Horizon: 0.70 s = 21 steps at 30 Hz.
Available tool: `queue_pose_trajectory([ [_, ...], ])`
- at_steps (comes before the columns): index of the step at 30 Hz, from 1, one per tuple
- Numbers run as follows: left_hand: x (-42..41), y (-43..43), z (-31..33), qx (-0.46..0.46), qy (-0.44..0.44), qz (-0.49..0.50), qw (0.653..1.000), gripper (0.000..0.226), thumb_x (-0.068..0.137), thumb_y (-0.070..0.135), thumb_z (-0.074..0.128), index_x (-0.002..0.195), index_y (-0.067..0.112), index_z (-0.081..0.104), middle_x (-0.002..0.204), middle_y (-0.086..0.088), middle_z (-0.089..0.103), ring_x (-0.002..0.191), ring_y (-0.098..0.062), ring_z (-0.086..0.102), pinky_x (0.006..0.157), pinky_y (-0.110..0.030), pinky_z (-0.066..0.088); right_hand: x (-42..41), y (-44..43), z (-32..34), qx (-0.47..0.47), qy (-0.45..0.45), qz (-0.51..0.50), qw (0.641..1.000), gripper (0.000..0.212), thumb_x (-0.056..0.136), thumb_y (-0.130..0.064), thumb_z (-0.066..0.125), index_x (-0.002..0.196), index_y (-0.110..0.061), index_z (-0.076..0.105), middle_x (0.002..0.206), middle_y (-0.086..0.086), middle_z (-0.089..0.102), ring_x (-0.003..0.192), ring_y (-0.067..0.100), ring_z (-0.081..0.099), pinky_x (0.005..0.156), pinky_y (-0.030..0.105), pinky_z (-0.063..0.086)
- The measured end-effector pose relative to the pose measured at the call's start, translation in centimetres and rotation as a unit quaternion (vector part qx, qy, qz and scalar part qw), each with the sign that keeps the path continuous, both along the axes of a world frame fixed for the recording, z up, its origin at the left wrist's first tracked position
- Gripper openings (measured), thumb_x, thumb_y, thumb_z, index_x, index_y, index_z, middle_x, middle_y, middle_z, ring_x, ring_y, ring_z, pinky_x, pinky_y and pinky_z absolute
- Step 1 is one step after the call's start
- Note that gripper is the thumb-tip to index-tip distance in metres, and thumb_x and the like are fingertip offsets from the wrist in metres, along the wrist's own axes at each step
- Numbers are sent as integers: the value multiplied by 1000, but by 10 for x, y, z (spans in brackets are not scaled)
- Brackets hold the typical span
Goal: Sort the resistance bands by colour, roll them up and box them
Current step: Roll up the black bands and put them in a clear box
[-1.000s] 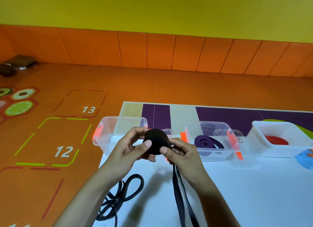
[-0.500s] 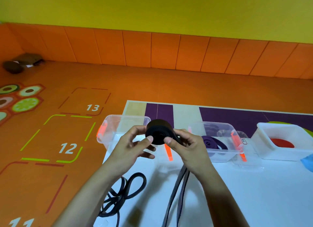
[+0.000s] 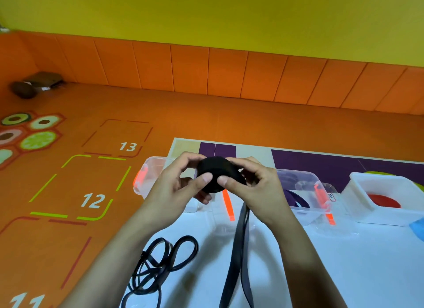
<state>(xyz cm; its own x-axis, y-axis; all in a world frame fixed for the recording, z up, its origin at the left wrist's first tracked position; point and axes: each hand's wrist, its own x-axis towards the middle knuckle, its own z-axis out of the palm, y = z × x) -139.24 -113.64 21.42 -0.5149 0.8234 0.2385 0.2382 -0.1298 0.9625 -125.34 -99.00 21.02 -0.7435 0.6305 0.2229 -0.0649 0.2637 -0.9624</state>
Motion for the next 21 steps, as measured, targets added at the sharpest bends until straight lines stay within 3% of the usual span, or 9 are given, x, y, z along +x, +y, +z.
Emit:
queue_pose_trajectory([
  [4, 9, 10, -5, 72, -190, 7, 979, 30, 93, 18, 56, 118, 3, 52, 96, -3, 75, 68, -38, 73, 66, -37, 61, 2, -3, -16, -68, 15, 7, 998, 25, 84, -29, 79, 108, -19, 78, 85, 0, 64, 69, 11, 57, 72, 24, 48],
  [7, 10, 14, -3, 91, -311, -16, 946, 36, 94, 17, 54, 125, 0, 48, 103, -24, 74, 83, -42, 75, 72, -37, 62, 2, -14, -26, -124, 28, 1, 992, 23, 88, -33, 72, 105, -19, 77, 69, -8, 62, 59, 11, 53, 62, 20, 46],
  [10, 15, 16, -8, 79, -355, -27, 931, 34, 95, 17, 56, 125, 2, 49, 113, -22, 73, 94, -44, 73, 77, -39, 63, -1, -21, -27, -118, 38, -9, 992, 12, 92, -37, 70, 99, -29, 76, 63, -11, 59, 54, 12, 50, 59, 18, 44],
  [14, 20, 17, -16, 18, -262, 28, 965, 37, 89, 25, 65, 120, 9, 55, 105, -12, 72, 76, -35, 74, 61, -37, 60, 1, -15, -22, -77, 27, -28, 996, 19, 95, -34, 63, 105, -23, 74, 59, -14, 54, 52, 8, 44, 57, 16, 40],
  [17, 13, 11, -19, -54, -176, 36, 982, 25, 92, 22, 69, 114, 11, 62, 112, -9, 67, 67, -26, 67, 58, -37, 58, 11, -3, -15, -21, -22, 9, 999, 16, 100, -23, 62, 111, -18, 73, 70, -17, 65, 63, 1, 56, 65, 11, 41],
  [21, -10, -1, -13, -106, 8, 37, 994, 36, 90, 26, 74, 123, 35, 63, 107, 21, 64, 59, -16, 57, 55, -33, 54, 18, 7, -15, 65, -136, 70, 986, 13, 96, -33, 69, 109, -32, 73, 100, -3, 70, 93, 15, 64, 84, 32, 50],
])
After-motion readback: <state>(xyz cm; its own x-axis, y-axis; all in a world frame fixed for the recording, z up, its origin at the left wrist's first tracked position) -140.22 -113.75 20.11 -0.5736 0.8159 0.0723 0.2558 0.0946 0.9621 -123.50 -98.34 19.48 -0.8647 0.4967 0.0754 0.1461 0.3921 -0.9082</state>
